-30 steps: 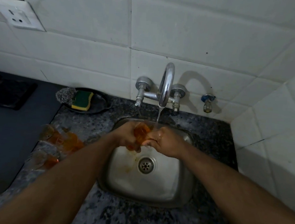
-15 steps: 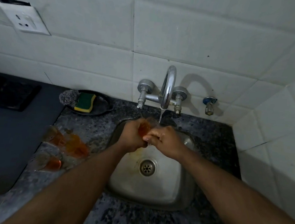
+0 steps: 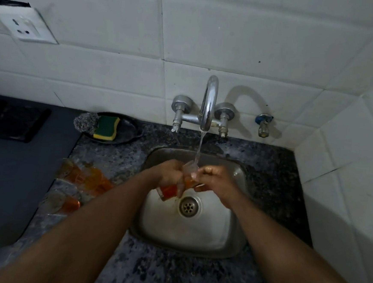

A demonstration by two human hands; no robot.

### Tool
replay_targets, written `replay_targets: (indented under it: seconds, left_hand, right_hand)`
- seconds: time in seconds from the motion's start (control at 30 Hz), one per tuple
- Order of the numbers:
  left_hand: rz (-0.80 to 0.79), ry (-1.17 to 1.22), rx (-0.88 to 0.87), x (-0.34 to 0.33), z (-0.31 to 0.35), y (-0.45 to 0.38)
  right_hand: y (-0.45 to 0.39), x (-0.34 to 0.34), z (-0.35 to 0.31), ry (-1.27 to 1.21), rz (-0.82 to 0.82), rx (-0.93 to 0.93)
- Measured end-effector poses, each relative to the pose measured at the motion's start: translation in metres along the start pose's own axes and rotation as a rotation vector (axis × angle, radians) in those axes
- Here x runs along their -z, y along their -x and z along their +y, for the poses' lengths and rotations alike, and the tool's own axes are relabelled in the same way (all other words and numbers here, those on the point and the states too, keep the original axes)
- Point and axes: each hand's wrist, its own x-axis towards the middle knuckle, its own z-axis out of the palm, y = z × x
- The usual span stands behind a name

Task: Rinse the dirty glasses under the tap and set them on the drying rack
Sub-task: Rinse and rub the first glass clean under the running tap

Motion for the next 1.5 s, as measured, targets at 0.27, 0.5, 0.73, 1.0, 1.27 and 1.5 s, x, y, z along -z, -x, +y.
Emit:
replay_targets:
  seconds: [0.27,0.5,0.73,1.0,1.27,1.5]
  left_hand:
    - [-0.06,-0.086,0.205,0.001,-0.001,-0.005]
    - [0.063,0.122,-0.108,-0.008,-0.024,-0.008]
    - [0.431,0.126,-0.383,-0.019,-0.021,-0.029]
    - [0.011,-0.114,-0.243,0.02,-0.018,-0.018]
    - [0.179,-0.023,-0.368,0.001,-0.03,-0.021]
    - [0.44,0.04,-0.381,-0.009,-0.024,-0.021]
  right_hand:
    - [0.007,-0.032,0.028,-0.314,0.102,-0.241]
    - [-0.009,-0.01,-0.003,0.834,-0.117,0.469]
    - [-0.027,-0.003,-0.024,0.645,-0.085,0.328]
    - [-0.035,0.004,-0.025,0.948,-0.353,0.489]
    - [-0.034,0.005,-0.019,0.989,-0.362,0.473]
    - [-0.029,-0.007,-0.012,0.727,-0.202,0.389]
